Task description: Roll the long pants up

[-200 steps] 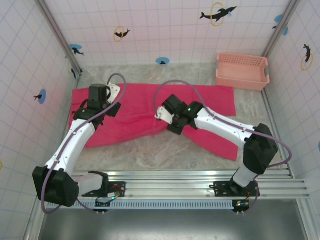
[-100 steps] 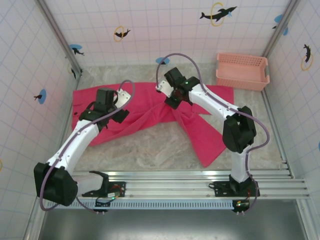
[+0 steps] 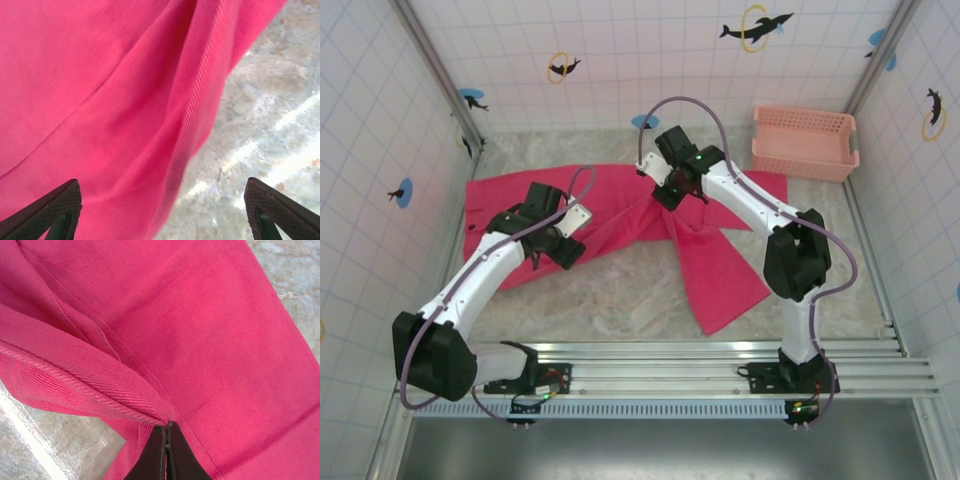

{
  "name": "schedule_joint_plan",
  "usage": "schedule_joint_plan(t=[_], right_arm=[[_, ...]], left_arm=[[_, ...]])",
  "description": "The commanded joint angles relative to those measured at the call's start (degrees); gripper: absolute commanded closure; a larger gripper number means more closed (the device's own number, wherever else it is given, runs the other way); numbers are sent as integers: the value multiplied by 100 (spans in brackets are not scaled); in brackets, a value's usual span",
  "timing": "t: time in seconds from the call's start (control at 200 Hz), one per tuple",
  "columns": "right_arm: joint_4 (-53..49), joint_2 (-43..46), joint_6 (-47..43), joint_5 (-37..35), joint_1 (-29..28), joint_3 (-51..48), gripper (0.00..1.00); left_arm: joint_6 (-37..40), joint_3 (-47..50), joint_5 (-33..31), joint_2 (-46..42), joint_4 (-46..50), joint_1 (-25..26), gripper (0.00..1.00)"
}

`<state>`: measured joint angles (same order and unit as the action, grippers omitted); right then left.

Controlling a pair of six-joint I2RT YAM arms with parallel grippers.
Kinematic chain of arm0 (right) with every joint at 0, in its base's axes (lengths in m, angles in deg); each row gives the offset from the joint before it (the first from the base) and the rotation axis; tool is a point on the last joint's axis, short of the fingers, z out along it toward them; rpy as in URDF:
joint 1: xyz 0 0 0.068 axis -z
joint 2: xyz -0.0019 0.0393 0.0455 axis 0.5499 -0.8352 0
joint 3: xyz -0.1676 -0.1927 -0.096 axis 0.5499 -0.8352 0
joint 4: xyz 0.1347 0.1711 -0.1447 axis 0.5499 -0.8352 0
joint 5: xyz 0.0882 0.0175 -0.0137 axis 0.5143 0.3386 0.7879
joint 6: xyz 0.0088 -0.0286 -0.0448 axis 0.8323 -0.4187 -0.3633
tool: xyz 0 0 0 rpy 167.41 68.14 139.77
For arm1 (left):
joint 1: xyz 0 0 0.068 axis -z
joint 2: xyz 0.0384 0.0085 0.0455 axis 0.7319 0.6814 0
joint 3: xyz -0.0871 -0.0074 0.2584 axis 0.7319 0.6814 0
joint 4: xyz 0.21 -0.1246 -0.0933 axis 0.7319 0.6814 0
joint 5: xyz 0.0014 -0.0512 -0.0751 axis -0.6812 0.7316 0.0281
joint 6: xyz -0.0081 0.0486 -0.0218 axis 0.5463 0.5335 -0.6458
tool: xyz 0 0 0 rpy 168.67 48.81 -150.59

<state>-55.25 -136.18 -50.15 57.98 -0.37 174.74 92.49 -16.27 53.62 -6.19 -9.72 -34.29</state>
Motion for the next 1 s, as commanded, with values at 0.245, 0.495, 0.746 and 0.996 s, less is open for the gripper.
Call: schedule_joint_plan(t=[0.245, 0.495, 0.746, 0.996], right_arm=[[20, 26, 86, 19, 85, 203, 100], [48, 112, 132, 117, 157, 181, 100], [81, 402, 131, 173, 265, -72, 100], [34, 789, 55, 232, 408, -515, 100]], left_arm=[[-454, -158, -397, 518, 767, 30, 13], [-472, -201, -721, 992, 696, 41, 23], [-856, -482, -1888, 2028, 923, -237, 100], [-846, -488, -1939, 1540, 740, -538, 100]])
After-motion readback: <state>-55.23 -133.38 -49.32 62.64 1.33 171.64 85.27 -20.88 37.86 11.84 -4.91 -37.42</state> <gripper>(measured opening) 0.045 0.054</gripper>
